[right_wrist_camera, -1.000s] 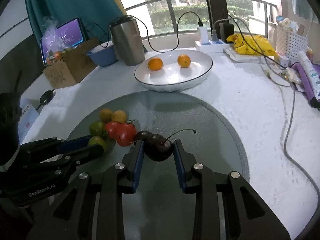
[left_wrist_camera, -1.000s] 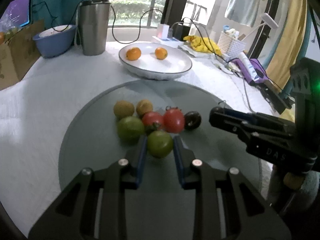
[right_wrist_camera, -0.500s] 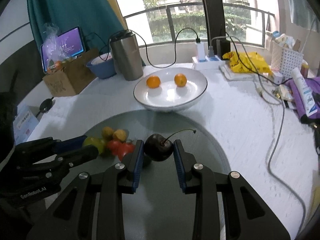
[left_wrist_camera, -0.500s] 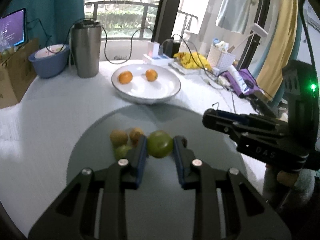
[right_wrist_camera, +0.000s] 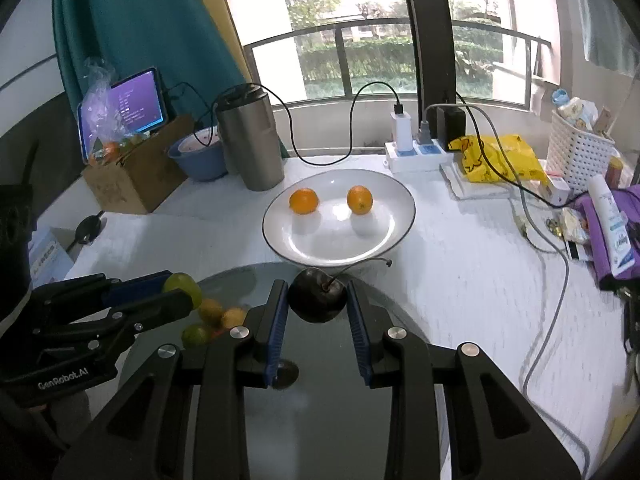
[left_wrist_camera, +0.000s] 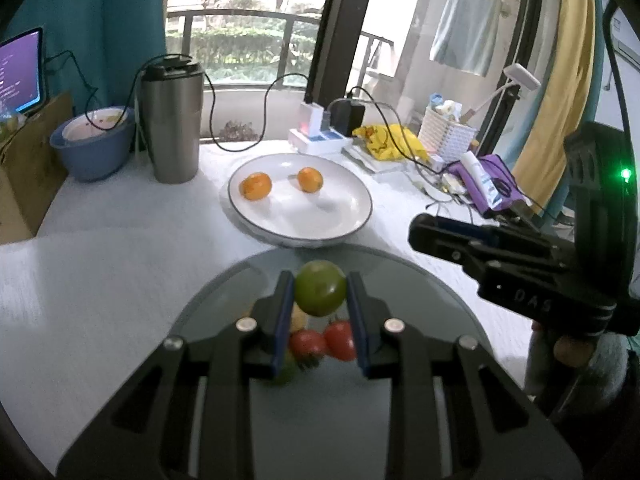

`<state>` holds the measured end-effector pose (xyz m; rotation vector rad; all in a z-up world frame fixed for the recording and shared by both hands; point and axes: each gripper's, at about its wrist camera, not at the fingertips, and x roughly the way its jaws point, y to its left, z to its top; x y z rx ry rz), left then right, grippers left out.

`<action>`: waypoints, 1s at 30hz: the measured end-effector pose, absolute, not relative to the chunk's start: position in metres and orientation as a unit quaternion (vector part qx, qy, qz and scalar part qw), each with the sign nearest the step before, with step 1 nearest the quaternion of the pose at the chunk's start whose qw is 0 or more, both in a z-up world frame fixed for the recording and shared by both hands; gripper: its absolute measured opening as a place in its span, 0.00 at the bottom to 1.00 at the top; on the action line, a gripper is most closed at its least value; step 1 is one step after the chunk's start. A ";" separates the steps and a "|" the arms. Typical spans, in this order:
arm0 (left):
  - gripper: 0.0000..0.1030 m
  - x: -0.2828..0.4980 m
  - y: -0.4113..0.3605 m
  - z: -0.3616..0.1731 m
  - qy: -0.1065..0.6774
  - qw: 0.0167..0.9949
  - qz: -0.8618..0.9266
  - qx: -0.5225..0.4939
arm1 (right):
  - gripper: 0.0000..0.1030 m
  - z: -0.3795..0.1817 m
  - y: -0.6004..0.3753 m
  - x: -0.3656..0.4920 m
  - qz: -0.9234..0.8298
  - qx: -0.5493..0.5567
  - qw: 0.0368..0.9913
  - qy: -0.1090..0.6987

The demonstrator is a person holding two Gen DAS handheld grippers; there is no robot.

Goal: Organize fruits
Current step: 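Lift and carry the dark plum and green tomato over the white plate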

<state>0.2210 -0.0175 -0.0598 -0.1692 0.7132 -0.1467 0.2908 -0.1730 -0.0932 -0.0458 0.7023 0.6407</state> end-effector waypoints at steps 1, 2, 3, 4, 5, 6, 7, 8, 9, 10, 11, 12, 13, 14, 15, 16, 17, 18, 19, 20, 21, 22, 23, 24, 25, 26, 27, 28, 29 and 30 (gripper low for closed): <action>0.27 0.223 -0.017 -0.060 0.349 0.931 -0.071 -0.082 | 0.31 -0.092 -0.172 0.294 0.309 -0.022 0.889 0.337; 0.27 0.226 -0.017 -0.059 0.349 0.931 -0.072 -0.081 | 0.31 -0.091 -0.171 0.295 0.308 -0.023 0.889 0.337; 0.27 0.228 -0.016 -0.059 0.348 0.931 -0.073 -0.079 | 0.31 -0.091 -0.170 0.297 0.308 -0.023 0.890 0.337; 0.27 0.231 -0.016 -0.058 0.348 0.931 -0.073 -0.077 | 0.31 -0.090 -0.169 0.300 0.308 -0.024 0.890 0.336; 0.27 0.234 -0.015 -0.058 0.347 0.932 -0.074 -0.077 | 0.31 -0.090 -0.168 0.303 0.307 -0.025 0.890 0.336; 0.27 0.236 -0.014 -0.058 0.347 0.932 -0.074 -0.076 | 0.31 -0.090 -0.168 0.305 0.307 -0.025 0.890 0.337; 0.27 0.239 -0.013 -0.058 0.347 0.932 -0.074 -0.074 | 0.31 -0.090 -0.168 0.308 0.307 -0.026 0.890 0.337; 0.27 0.242 -0.012 -0.058 0.347 0.932 -0.073 -0.074 | 0.31 -0.089 -0.168 0.312 0.306 -0.026 0.890 0.337; 0.27 0.246 -0.012 -0.058 0.347 0.932 -0.073 -0.073 | 0.31 -0.089 -0.167 0.314 0.306 -0.026 0.890 0.337; 0.27 0.250 -0.011 -0.058 0.348 0.932 -0.073 -0.070 | 0.31 -0.089 -0.166 0.317 0.306 -0.026 0.890 0.337; 0.27 0.254 -0.009 -0.058 0.349 0.932 -0.073 -0.069 | 0.31 -0.089 -0.166 0.320 0.306 -0.025 0.890 0.337; 0.27 0.256 -0.010 -0.059 0.349 0.932 -0.073 -0.068 | 0.31 -0.089 -0.166 0.320 0.306 -0.025 0.890 0.337; 0.27 0.261 -0.009 -0.059 0.351 0.931 -0.072 -0.066 | 0.31 -0.089 -0.166 0.324 0.306 -0.024 0.890 0.337; 0.27 0.263 -0.010 -0.059 0.352 0.931 -0.072 -0.066 | 0.31 -0.089 -0.166 0.324 0.307 -0.024 0.889 0.338; 0.27 0.266 -0.010 -0.060 0.353 0.931 -0.073 -0.064 | 0.31 -0.089 -0.165 0.328 0.308 -0.024 0.889 0.338; 0.27 0.270 -0.011 -0.060 0.354 0.930 -0.075 -0.061 | 0.31 -0.089 -0.164 0.332 0.310 -0.023 0.888 0.338; 0.27 0.273 -0.012 -0.060 0.355 0.930 -0.076 -0.059 | 0.31 -0.090 -0.163 0.336 0.311 -0.022 0.888 0.338; 0.27 0.278 -0.012 -0.060 0.358 0.929 -0.078 -0.059 | 0.31 -0.091 -0.161 0.339 0.313 -0.022 0.887 0.339; 0.27 0.282 -0.012 -0.061 0.359 0.928 -0.078 -0.058 | 0.31 -0.092 -0.160 0.343 0.314 -0.023 0.886 0.340; 0.27 0.285 -0.012 -0.062 0.361 0.928 -0.079 -0.057 | 0.31 -0.093 -0.159 0.346 0.315 -0.023 0.886 0.341; 0.27 0.289 -0.012 -0.063 0.361 0.927 -0.079 -0.057 | 0.31 -0.094 -0.157 0.349 0.316 -0.024 0.885 0.342; 0.27 0.293 -0.011 -0.064 0.361 0.927 -0.080 -0.058 | 0.31 -0.096 -0.155 0.354 0.317 -0.026 0.884 0.344; 0.27 0.297 -0.010 -0.064 0.361 0.927 -0.081 -0.059 | 0.31 -0.096 -0.154 0.356 0.318 -0.027 0.883 0.344; 0.27 0.301 -0.010 -0.065 0.362 0.927 -0.082 -0.061 | 0.31 -0.097 -0.153 0.358 0.318 -0.029 0.883 0.345; 0.27 0.305 -0.009 -0.067 0.363 0.926 -0.084 -0.063 | 0.31 -0.098 -0.151 0.362 0.319 -0.031 0.882 0.345; 0.27 0.308 -0.008 -0.068 0.365 0.925 -0.085 -0.064 | 0.31 -0.099 -0.150 0.366 0.318 -0.032 0.882 0.346; 0.27 0.313 -0.007 -0.070 0.368 0.924 -0.086 -0.065 | 0.31 -0.100 -0.150 0.369 0.317 -0.032 0.882 0.346; 0.27 0.319 -0.005 -0.073 0.371 0.922 -0.086 -0.066 | 0.31 -0.101 -0.149 0.373 0.317 -0.032 0.882 0.347; 0.27 0.322 -0.003 -0.074 0.373 0.921 -0.086 -0.067 | 0.31 -0.102 -0.148 0.377 0.315 -0.033 0.882 0.348; 0.27 0.326 -0.001 -0.076 0.375 0.920 -0.087 -0.069 | 0.31 -0.103 -0.148 0.379 0.314 -0.033 0.882 0.348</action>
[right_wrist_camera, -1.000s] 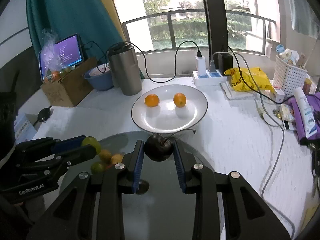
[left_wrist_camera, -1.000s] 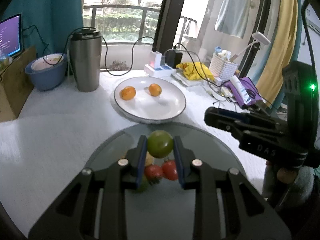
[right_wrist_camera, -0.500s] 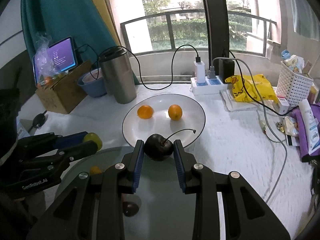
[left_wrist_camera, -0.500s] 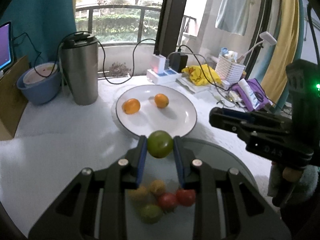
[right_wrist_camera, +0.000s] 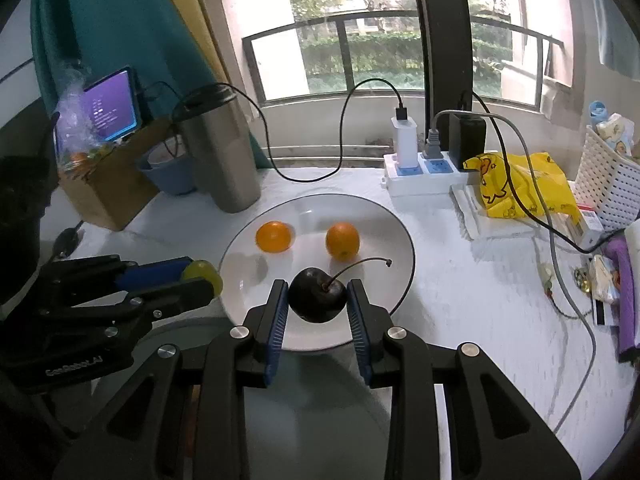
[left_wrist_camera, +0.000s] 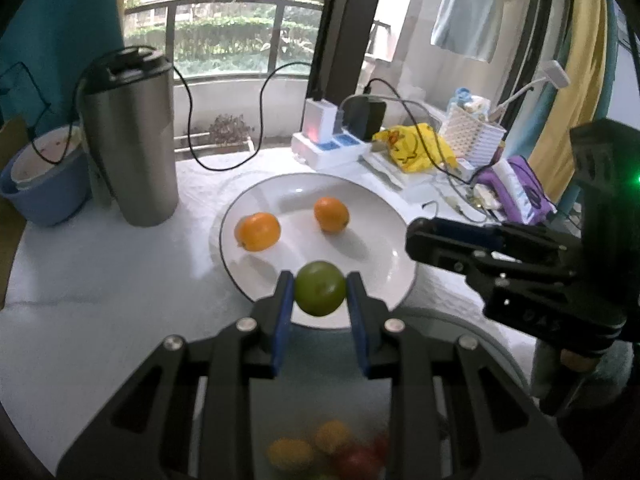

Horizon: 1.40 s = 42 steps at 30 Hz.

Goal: Organize fruits
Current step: 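Lift and carry the dark plum and green tomato over the white plate, then lower both fruits onto the white plate and open both grippers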

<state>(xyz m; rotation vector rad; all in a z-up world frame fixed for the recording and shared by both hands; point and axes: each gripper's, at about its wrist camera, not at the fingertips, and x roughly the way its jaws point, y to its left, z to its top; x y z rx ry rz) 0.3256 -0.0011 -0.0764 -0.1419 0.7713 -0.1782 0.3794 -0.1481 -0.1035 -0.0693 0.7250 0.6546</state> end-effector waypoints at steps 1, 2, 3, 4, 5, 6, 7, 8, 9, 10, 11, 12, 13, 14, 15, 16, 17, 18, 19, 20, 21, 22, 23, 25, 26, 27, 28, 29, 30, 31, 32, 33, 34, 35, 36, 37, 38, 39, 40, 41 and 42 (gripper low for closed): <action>0.27 0.331 0.002 -0.079 0.379 0.919 -0.086 -0.072 | 0.31 -0.105 -0.146 0.384 0.313 -0.034 0.882 0.350; 0.27 0.333 0.004 -0.080 0.380 0.918 -0.086 -0.072 | 0.31 -0.106 -0.146 0.387 0.313 -0.035 0.882 0.351; 0.27 0.338 0.007 -0.082 0.382 0.917 -0.085 -0.074 | 0.31 -0.107 -0.144 0.391 0.312 -0.035 0.882 0.352; 0.27 0.341 0.009 -0.084 0.384 0.916 -0.085 -0.077 | 0.31 -0.109 -0.143 0.395 0.311 -0.036 0.881 0.354; 0.27 0.345 0.011 -0.085 0.388 0.914 -0.086 -0.082 | 0.31 -0.110 -0.141 0.398 0.310 -0.038 0.881 0.355; 0.27 0.349 0.012 -0.086 0.389 0.913 -0.088 -0.086 | 0.31 -0.112 -0.140 0.401 0.310 -0.039 0.881 0.355; 0.27 0.351 0.012 -0.087 0.390 0.912 -0.088 -0.087 | 0.31 -0.114 -0.138 0.404 0.308 -0.040 0.882 0.354; 0.27 0.355 0.013 -0.088 0.391 0.912 -0.088 -0.088 | 0.31 -0.115 -0.137 0.406 0.307 -0.041 0.883 0.354; 0.27 0.356 0.013 -0.089 0.393 0.911 -0.087 -0.088 | 0.31 -0.118 -0.135 0.410 0.305 -0.043 0.882 0.356; 0.27 0.360 0.014 -0.093 0.399 0.909 -0.086 -0.086 | 0.31 -0.122 -0.133 0.414 0.303 -0.045 0.881 0.360; 0.27 0.364 0.015 -0.096 0.404 0.907 -0.085 -0.086 | 0.31 -0.125 -0.131 0.417 0.303 -0.045 0.880 0.363; 0.27 0.366 0.015 -0.098 0.408 0.905 -0.084 -0.086 | 0.31 -0.129 -0.128 0.420 0.302 -0.047 0.879 0.366; 0.27 0.369 0.016 -0.102 0.414 0.902 -0.080 -0.088 | 0.31 -0.131 -0.127 0.422 0.302 -0.050 0.878 0.368; 0.27 0.371 0.017 -0.105 0.417 0.901 -0.078 -0.090 | 0.31 -0.133 -0.124 0.424 0.303 -0.052 0.877 0.370; 0.27 0.372 0.018 -0.107 0.421 0.900 -0.076 -0.089 | 0.31 -0.137 -0.121 0.426 0.303 -0.056 0.875 0.373; 0.27 0.374 0.018 -0.110 0.426 0.897 -0.075 -0.090 | 0.31 -0.140 -0.119 0.427 0.302 -0.060 0.875 0.374; 0.28 0.375 0.019 -0.112 0.429 0.895 -0.076 -0.092 | 0.31 -0.142 -0.118 0.427 0.302 -0.064 0.874 0.376; 0.28 0.376 0.019 -0.113 0.429 0.895 -0.078 -0.093 | 0.31 -0.144 -0.116 0.428 0.302 -0.067 0.873 0.378; 0.28 0.376 0.019 -0.113 0.430 0.895 -0.078 -0.092 | 0.31 -0.146 -0.115 0.428 0.301 -0.068 0.872 0.380; 0.28 0.377 0.019 -0.113 0.431 0.894 -0.079 -0.094 | 0.31 -0.148 -0.114 0.429 0.299 -0.070 0.872 0.382; 0.28 0.376 0.020 -0.113 0.431 0.894 -0.081 -0.096 | 0.31 -0.148 -0.114 0.429 0.297 -0.071 0.872 0.383; 0.28 0.376 0.020 -0.113 0.431 0.894 -0.081 -0.097 | 0.31 -0.149 -0.114 0.429 0.295 -0.072 0.872 0.383; 0.28 0.377 0.020 -0.114 0.431 0.894 -0.081 -0.096 | 0.31 -0.149 -0.114 0.430 0.293 -0.072 0.873 0.383; 0.28 0.377 0.021 -0.113 0.431 0.894 -0.077 -0.096 | 0.31 -0.150 -0.114 0.429 0.289 -0.073 0.874 0.384; 0.28 0.377 0.020 -0.113 0.431 0.894 -0.075 -0.094 | 0.31 -0.150 -0.114 0.429 0.287 -0.073 0.875 0.384; 0.28 0.377 0.020 -0.112 0.430 0.895 -0.072 -0.092 | 0.31 -0.149 -0.114 0.429 0.284 -0.075 0.876 0.383; 0.29 0.376 0.020 -0.112 0.429 0.896 -0.068 -0.089 | 0.32 -0.148 -0.114 0.428 0.282 -0.078 0.877 0.382; 0.30 0.376 0.020 -0.111 0.428 0.897 -0.064 -0.088 | 0.34 -0.147 -0.114 0.427 0.281 -0.079 0.877 0.381; 0.30 0.374 0.020 -0.109 0.426 0.899 -0.060 -0.086 | 0.36 -0.146 -0.114 0.426 0.281 -0.079 0.878 0.380; 0.30 0.373 0.021 -0.107 0.424 0.900 -0.058 -0.085 | 0.36 -0.143 -0.115 0.424 0.280 -0.078 0.879 0.377; 0.30 0.371 0.021 -0.105 0.422 0.901 -0.057 -0.086 | 0.36 -0.141 -0.117 0.422 0.280 -0.078 0.880 0.375; 0.30 0.370 0.022 -0.104 0.421 0.901 -0.056 -0.086 | 0.36 -0.139 -0.117 0.420 0.280 -0.077 0.881 0.373; 0.30 0.368 0.022 -0.101 0.419 0.903 -0.055 -0.084 | 0.36 -0.137 -0.119 0.418 0.279 -0.076 0.882 0.371; 0.30 0.367 0.022 -0.100 0.418 0.903 -0.054 -0.084 | 0.36 -0.134 -0.120 0.415 0.278 -0.075 0.884 0.369; 0.30 0.364 0.022 -0.097 0.415 0.904 -0.053 -0.084 | 0.36 -0.131 -0.121 0.413 0.278 -0.073 0.885 0.367; 0.30 0.362 0.022 -0.094 0.413 0.905 -0.052 -0.084 | 0.36 -0.129 -0.123 0.411 0.278 -0.071 0.885 0.366; 0.30 0.360 0.022 -0.092 0.411 0.906 -0.051 -0.084 | 0.36 -0.126 -0.124 0.408 0.278 -0.069 0.887 0.363; 0.30 0.356 0.023 -0.088 0.406 0.909 -0.049 -0.084 | 0.36 -0.123 -0.126 0.404 0.278 -0.068 0.888 0.361; 0.30 0.353 0.024 -0.084 0.403 0.910 -0.047 -0.084 | 0.36 -0.121 -0.128 0.401 0.278 -0.066 0.888 0.359; 0.31 0.350 0.025 -0.082 0.400 0.911 -0.047 -0.085 | 0.37 -0.119 -0.129 0.398 0.278 -0.065 0.889 0.358; 0.31 0.347 0.025 -0.079 0.397 0.913 -0.046 -0.086 | 0.36 -0.117 -0.131 0.393 0.278 -0.065 0.890 0.356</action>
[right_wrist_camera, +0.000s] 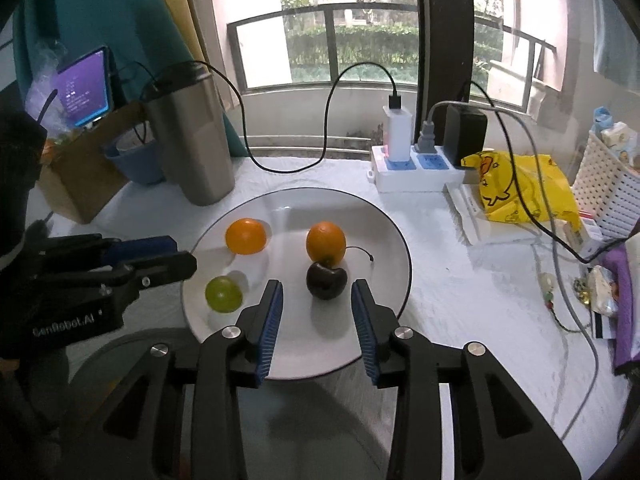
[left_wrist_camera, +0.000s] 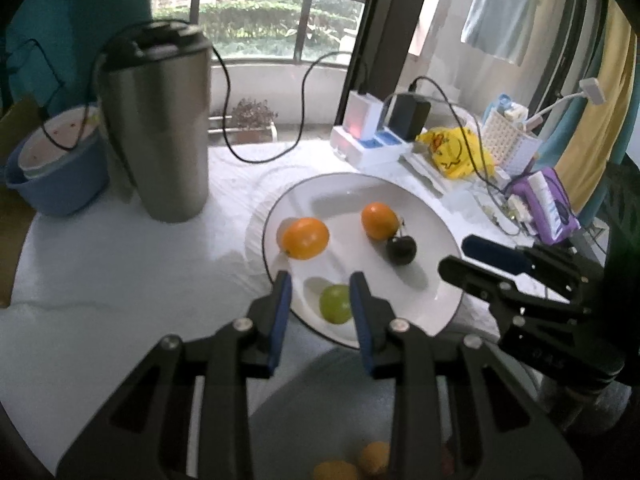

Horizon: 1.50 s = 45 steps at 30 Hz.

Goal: Organize fruits
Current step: 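Lower both fruits onto the white plate and open both grippers, then move both open grippers back over the fruit cluster on the tray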

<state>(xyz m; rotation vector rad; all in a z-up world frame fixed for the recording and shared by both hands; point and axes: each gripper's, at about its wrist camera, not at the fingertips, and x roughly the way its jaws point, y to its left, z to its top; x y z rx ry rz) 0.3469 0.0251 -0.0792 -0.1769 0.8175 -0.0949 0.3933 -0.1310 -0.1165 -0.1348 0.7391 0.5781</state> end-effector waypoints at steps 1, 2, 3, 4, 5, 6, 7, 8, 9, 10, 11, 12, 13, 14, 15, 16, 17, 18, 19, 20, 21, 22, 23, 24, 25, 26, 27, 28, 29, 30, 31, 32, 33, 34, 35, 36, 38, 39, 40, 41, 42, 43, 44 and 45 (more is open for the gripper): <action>0.31 0.342 0.025 -0.076 0.392 0.915 -0.045 -0.086 | 0.36 -0.115 -0.132 0.391 0.278 -0.065 0.890 0.355; 0.31 0.339 0.025 -0.074 0.389 0.916 -0.045 -0.085 | 0.37 -0.114 -0.133 0.387 0.278 -0.064 0.891 0.354; 0.32 0.335 0.024 -0.072 0.386 0.918 -0.044 -0.084 | 0.37 -0.112 -0.134 0.383 0.278 -0.064 0.891 0.352; 0.37 0.330 0.023 -0.069 0.383 0.919 -0.043 -0.083 | 0.37 -0.111 -0.134 0.380 0.278 -0.063 0.892 0.351; 0.47 0.326 0.023 -0.067 0.381 0.920 -0.045 -0.084 | 0.36 -0.109 -0.136 0.376 0.278 -0.063 0.893 0.349; 0.47 0.320 0.022 -0.064 0.376 0.922 -0.047 -0.086 | 0.36 -0.107 -0.137 0.373 0.277 -0.062 0.894 0.347; 0.47 0.317 0.022 -0.062 0.374 0.922 -0.047 -0.086 | 0.36 -0.106 -0.137 0.370 0.276 -0.062 0.894 0.346; 0.47 0.313 0.021 -0.060 0.372 0.923 -0.047 -0.086 | 0.37 -0.104 -0.138 0.366 0.276 -0.062 0.895 0.344; 0.47 0.309 0.020 -0.058 0.369 0.924 -0.047 -0.085 | 0.37 -0.102 -0.139 0.363 0.276 -0.062 0.896 0.342; 0.47 0.305 0.019 -0.056 0.368 0.925 -0.046 -0.084 | 0.37 -0.100 -0.140 0.359 0.276 -0.063 0.897 0.341; 0.47 0.302 0.019 -0.055 0.366 0.926 -0.046 -0.084 | 0.37 -0.098 -0.141 0.357 0.275 -0.062 0.897 0.339; 0.47 0.297 0.019 -0.053 0.364 0.927 -0.045 -0.085 | 0.37 -0.097 -0.143 0.354 0.275 -0.062 0.898 0.338; 0.47 0.294 0.019 -0.052 0.362 0.927 -0.044 -0.085 | 0.37 -0.095 -0.144 0.350 0.274 -0.061 0.899 0.336; 0.47 0.290 0.019 -0.050 0.360 0.928 -0.044 -0.086 | 0.37 -0.095 -0.145 0.348 0.273 -0.062 0.899 0.335; 0.47 0.286 0.018 -0.049 0.358 0.929 -0.043 -0.086 | 0.37 -0.093 -0.147 0.344 0.272 -0.062 0.900 0.334; 0.47 0.281 0.018 -0.047 0.355 0.930 -0.043 -0.087 | 0.37 -0.092 -0.148 0.340 0.272 -0.061 0.901 0.332; 0.47 0.278 0.018 -0.047 0.354 0.930 -0.042 -0.086 | 0.37 -0.091 -0.149 0.338 0.272 -0.061 0.902 0.331; 0.47 0.274 0.017 -0.045 0.351 0.931 -0.043 -0.086 | 0.37 -0.090 -0.151 0.334 0.271 -0.061 0.902 0.330; 0.47 0.268 0.016 -0.044 0.348 0.932 -0.045 -0.087 | 0.37 -0.088 -0.152 0.330 0.271 -0.059 0.903 0.329; 0.47 0.265 0.016 -0.044 0.347 0.933 -0.046 -0.087 | 0.37 -0.088 -0.153 0.327 0.271 -0.059 0.903 0.327; 0.47 0.261 0.014 -0.044 0.345 0.933 -0.048 -0.086 | 0.37 -0.087 -0.154 0.323 0.271 -0.058 0.904 0.326; 0.47 0.257 0.013 -0.045 0.346 0.933 -0.050 -0.087 | 0.37 -0.087 -0.156 0.319 0.272 -0.057 0.903 0.327; 0.47 0.254 0.013 -0.045 0.346 0.933 -0.050 -0.087 | 0.37 -0.087 -0.157 0.316 0.275 -0.053 0.903 0.327; 0.47 0.250 0.011 -0.046 0.347 0.932 -0.051 -0.088 | 0.37 -0.087 -0.159 0.314 0.277 -0.049 0.902 0.328; 0.47 0.246 0.009 -0.046 0.346 0.933 -0.052 -0.088 | 0.37 -0.087 -0.161 0.311 0.279 -0.043 0.901 0.329; 0.47 0.243 0.008 -0.047 0.346 0.933 -0.052 -0.088 | 0.37 -0.087 -0.163 0.307 0.278 -0.042 0.901 0.329; 0.47 0.240 0.006 -0.048 0.346 0.932 -0.053 -0.088 | 0.37 -0.087 -0.164 0.304 0.279 -0.041 0.901 0.330; 0.47 0.235 0.004 -0.049 0.346 0.933 -0.055 -0.088 | 0.37 -0.088 -0.165 0.301 0.280 -0.041 0.901 0.330; 0.47 0.234 0.003 -0.049 0.346 0.932 -0.056 -0.087 | 0.37 -0.088 -0.165 0.299 0.280 -0.041 0.901 0.330; 0.47 0.230 0.002 -0.051 0.347 0.932 -0.056 -0.086 | 0.37 -0.089 -0.165 0.296 0.280 -0.041 0.900 0.331; 0.47 0.227 0.000 -0.052 0.348 0.932 -0.056 -0.086 | 0.37 -0.090 -0.166 0.293 0.281 -0.041 0.900 0.331; 0.47 0.223 -0.001 -0.054 0.350 0.931 -0.056 -0.086 | 0.37 -0.090 -0.167 0.289 0.282 -0.040 0.900 0.331; 0.47 0.221 -0.002 -0.054 0.351 0.931 -0.056 -0.087 | 0.37 -0.091 -0.168 0.287 0.284 -0.039 0.899 0.331; 0.47 0.218 -0.003 -0.056 0.352 0.930 -0.055 -0.086 | 0.37 -0.092 -0.168 0.285 0.285 -0.039 0.899 0.331; 0.47 0.216 -0.004 -0.057 0.354 0.930 -0.053 -0.086 | 0.37 -0.094 -0.169 0.282 0.287 -0.038 0.898 0.332; 0.47 0.213 -0.005 -0.059 0.355 0.930 -0.051 -0.085 | 0.37 -0.095 -0.170 0.281 0.289 -0.036 0.897 0.334; 0.47 0.208 -0.006 -0.062 0.357 0.929 -0.048 -0.086 | 0.37 -0.099 -0.174 0.278 0.294 -0.030 0.894 0.338; 0.47 0.206 -0.006 -0.064 0.358 0.928 -0.046 -0.088 | 0.37 -0.101 -0.175 0.277 0.295 -0.029 0.893 0.339; 0.47 0.203 -0.007 -0.067 0.360 0.928 -0.044 -0.089 | 0.37 -0.103 -0.177 0.275 0.297 -0.027 0.891 0.342; 0.47 0.201 -0.007 -0.069 0.360 0.927 -0.043 -0.090 | 0.37 -0.105 -0.178 0.274 0.297 -0.027 0.891 0.343; 0.47 0.199 -0.008 -0.072 0.361 0.927 -0.042 -0.091 | 0.37 -0.108 -0.180 0.273 0.297 -0.027 0.890 0.345; 0.47 0.197 -0.008 -0.075 0.363 0.926 -0.040 -0.094 | 0.37 -0.111 -0.181 0.271 0.298 -0.026 0.888 0.348; 0.47 0.196 -0.008 -0.076 0.364 0.926 -0.039 -0.094 | 0.37 -0.114 -0.182 0.270 0.298 -0.025 0.887 0.351; 0.47 0.194 -0.009 -0.079 0.366 0.925 -0.039 -0.094 | 0.37 -0.116 -0.184 0.269 0.299 -0.024 0.886 0.354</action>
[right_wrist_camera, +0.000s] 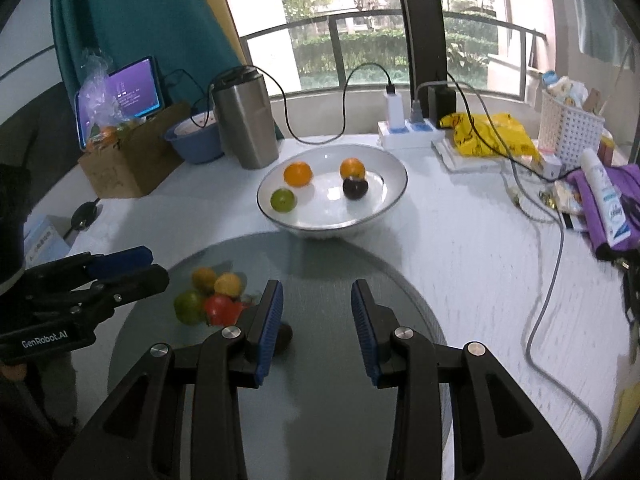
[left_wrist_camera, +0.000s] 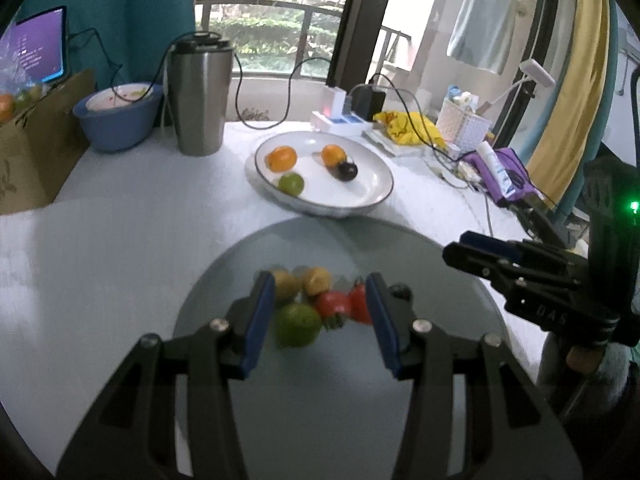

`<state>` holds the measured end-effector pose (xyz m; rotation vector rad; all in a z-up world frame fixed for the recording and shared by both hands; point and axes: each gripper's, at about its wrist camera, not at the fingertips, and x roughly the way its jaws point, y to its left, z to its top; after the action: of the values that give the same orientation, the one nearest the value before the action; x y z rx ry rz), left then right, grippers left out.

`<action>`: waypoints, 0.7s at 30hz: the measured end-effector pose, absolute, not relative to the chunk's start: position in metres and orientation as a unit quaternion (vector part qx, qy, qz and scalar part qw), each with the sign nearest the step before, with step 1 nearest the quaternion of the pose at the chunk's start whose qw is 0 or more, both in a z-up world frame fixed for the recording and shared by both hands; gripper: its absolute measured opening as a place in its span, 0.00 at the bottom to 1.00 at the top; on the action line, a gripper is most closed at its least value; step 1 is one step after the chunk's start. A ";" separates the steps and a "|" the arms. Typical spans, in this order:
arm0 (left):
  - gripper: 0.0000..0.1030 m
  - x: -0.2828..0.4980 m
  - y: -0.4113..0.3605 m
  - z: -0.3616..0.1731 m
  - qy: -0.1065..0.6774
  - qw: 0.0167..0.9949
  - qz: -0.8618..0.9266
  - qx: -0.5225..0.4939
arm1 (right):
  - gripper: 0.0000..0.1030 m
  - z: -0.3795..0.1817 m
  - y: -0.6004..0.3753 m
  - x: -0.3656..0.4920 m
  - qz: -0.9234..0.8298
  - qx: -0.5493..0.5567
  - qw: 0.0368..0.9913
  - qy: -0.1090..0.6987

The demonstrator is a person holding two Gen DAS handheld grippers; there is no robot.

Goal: Organize fruits
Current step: 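Move both open grippers back over the fruit cluster on the tray, then close the right gripper on another dark plum while the left gripper closes on a green tomato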

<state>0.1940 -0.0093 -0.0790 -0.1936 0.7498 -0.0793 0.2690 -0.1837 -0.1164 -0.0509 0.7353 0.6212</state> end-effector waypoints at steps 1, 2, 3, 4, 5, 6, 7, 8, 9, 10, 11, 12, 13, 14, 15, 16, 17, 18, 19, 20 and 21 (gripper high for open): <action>0.47 0.192 -0.011 -0.082 0.367 0.925 -0.038 -0.094 | 0.37 -0.119 -0.185 0.268 0.300 -0.024 0.885 0.355; 0.47 0.192 -0.011 -0.084 0.368 0.924 -0.037 -0.094 | 0.37 -0.121 -0.185 0.267 0.301 -0.023 0.884 0.358; 0.47 0.190 -0.012 -0.086 0.368 0.924 -0.036 -0.094 | 0.37 -0.124 -0.186 0.266 0.302 -0.022 0.882 0.360; 0.47 0.189 -0.012 -0.089 0.369 0.924 -0.035 -0.096 | 0.37 -0.126 -0.187 0.265 0.304 -0.023 0.881 0.362; 0.47 0.189 -0.012 -0.090 0.370 0.923 -0.035 -0.097 | 0.37 -0.128 -0.187 0.264 0.305 -0.023 0.880 0.364; 0.47 0.188 -0.012 -0.094 0.372 0.922 -0.034 -0.099 | 0.37 -0.130 -0.187 0.264 0.307 -0.023 0.879 0.366; 0.47 0.187 -0.013 -0.096 0.373 0.922 -0.034 -0.100 | 0.37 -0.132 -0.188 0.263 0.308 -0.023 0.877 0.368; 0.47 0.187 -0.013 -0.098 0.375 0.921 -0.033 -0.100 | 0.37 -0.135 -0.188 0.262 0.311 -0.023 0.875 0.369; 0.47 0.186 -0.013 -0.101 0.379 0.919 -0.031 -0.101 | 0.37 -0.137 -0.188 0.261 0.312 -0.023 0.874 0.371; 0.47 0.187 -0.013 -0.103 0.381 0.918 -0.031 -0.102 | 0.37 -0.140 -0.187 0.259 0.314 -0.025 0.872 0.373; 0.47 0.187 -0.013 -0.105 0.384 0.917 -0.030 -0.103 | 0.37 -0.142 -0.186 0.259 0.315 -0.026 0.871 0.376; 0.47 0.187 -0.012 -0.107 0.388 0.915 -0.029 -0.104 | 0.37 -0.145 -0.184 0.257 0.318 -0.027 0.869 0.378; 0.47 0.187 -0.012 -0.109 0.390 0.914 -0.029 -0.104 | 0.37 -0.146 -0.183 0.257 0.321 -0.029 0.867 0.380; 0.47 0.187 -0.012 -0.111 0.392 0.914 -0.028 -0.104 | 0.37 -0.149 -0.182 0.256 0.323 -0.031 0.865 0.382; 0.47 0.188 -0.011 -0.112 0.395 0.912 -0.027 -0.104 | 0.37 -0.150 -0.180 0.255 0.325 -0.032 0.863 0.384; 0.47 0.189 -0.010 -0.113 0.396 0.912 -0.027 -0.105 | 0.37 -0.152 -0.179 0.256 0.328 -0.034 0.861 0.386; 0.47 0.189 -0.010 -0.114 0.397 0.912 -0.027 -0.103 | 0.37 -0.153 -0.178 0.256 0.330 -0.036 0.860 0.388; 0.47 0.190 -0.010 -0.115 0.400 0.911 -0.024 -0.096 | 0.37 -0.154 -0.176 0.256 0.332 -0.039 0.859 0.389; 0.47 0.190 -0.010 -0.116 0.401 0.911 -0.024 -0.094 | 0.37 -0.155 -0.173 0.256 0.334 -0.043 0.857 0.391; 0.47 0.190 -0.010 -0.117 0.403 0.910 -0.025 -0.094 | 0.37 -0.156 -0.171 0.256 0.336 -0.046 0.855 0.392; 0.47 0.191 -0.009 -0.118 0.404 0.910 -0.025 -0.094 | 0.37 -0.157 -0.168 0.256 0.339 -0.052 0.853 0.394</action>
<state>0.1908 -0.0088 -0.1177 -0.1945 0.8325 -0.0515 0.2562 -0.1682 -0.1569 -0.1089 0.8282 0.7130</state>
